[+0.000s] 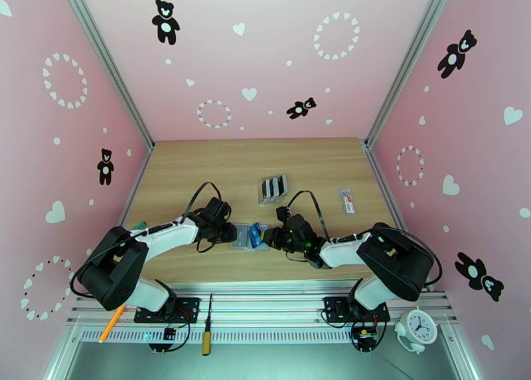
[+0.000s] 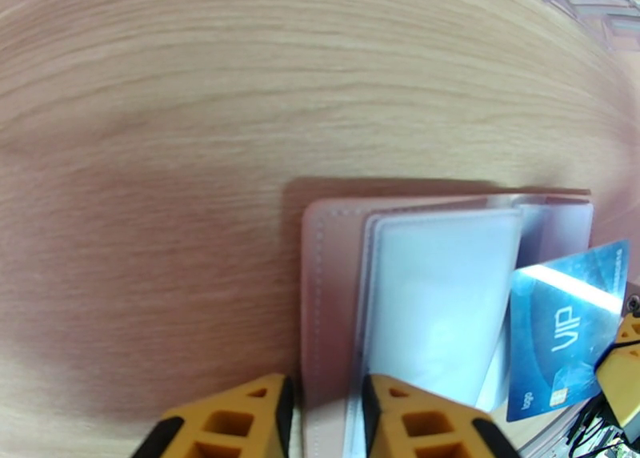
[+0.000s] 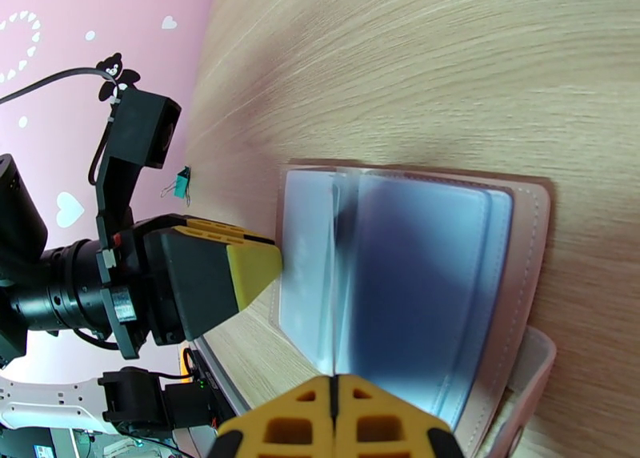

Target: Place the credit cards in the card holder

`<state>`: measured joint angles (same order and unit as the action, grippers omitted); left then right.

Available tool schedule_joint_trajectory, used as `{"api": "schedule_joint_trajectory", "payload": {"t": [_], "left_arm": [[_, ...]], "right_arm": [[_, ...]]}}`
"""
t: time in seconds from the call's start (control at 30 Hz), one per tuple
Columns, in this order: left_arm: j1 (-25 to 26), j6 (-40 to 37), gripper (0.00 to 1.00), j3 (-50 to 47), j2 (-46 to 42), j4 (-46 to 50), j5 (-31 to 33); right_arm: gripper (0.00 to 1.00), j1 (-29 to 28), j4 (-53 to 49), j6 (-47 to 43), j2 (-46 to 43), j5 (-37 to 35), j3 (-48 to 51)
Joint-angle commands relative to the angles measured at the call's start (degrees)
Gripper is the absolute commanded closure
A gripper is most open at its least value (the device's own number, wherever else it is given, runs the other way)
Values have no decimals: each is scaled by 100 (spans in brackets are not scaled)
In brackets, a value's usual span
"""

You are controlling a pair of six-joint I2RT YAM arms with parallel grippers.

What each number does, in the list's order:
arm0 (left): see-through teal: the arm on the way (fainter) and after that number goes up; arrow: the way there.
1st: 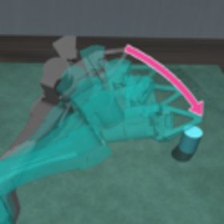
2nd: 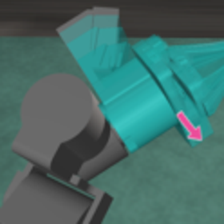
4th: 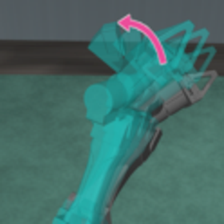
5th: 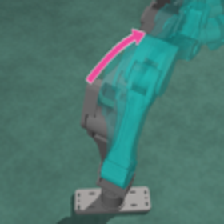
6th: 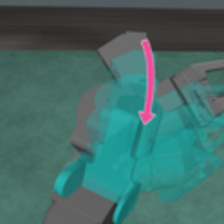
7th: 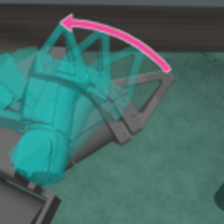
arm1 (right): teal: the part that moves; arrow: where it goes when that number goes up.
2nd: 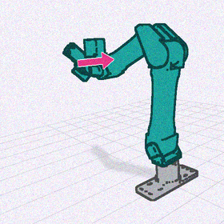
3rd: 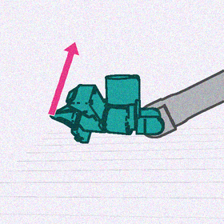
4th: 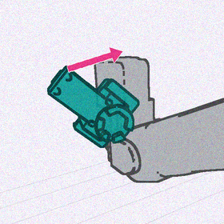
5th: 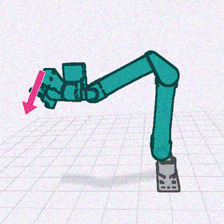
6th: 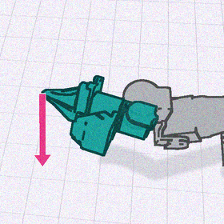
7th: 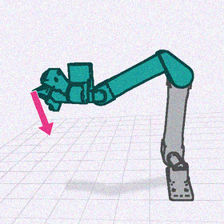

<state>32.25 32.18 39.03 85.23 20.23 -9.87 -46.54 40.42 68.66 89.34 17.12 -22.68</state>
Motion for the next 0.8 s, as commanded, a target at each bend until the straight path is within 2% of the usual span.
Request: {"api": "schedule_joint_trajectory", "payload": {"t": [0.0,0.5,0.77], "left_arm": [[54,60,68,-158,108,-40,-121],[80,165,69,-314,117,-173,-146],[114,261,71,-404,82,-230,-148]], "right_arm": [[100,-39,106,58,24,18,36],[100,-35,402,203,367,43,35],[100,-21,220,279,332,-182,90]]}}
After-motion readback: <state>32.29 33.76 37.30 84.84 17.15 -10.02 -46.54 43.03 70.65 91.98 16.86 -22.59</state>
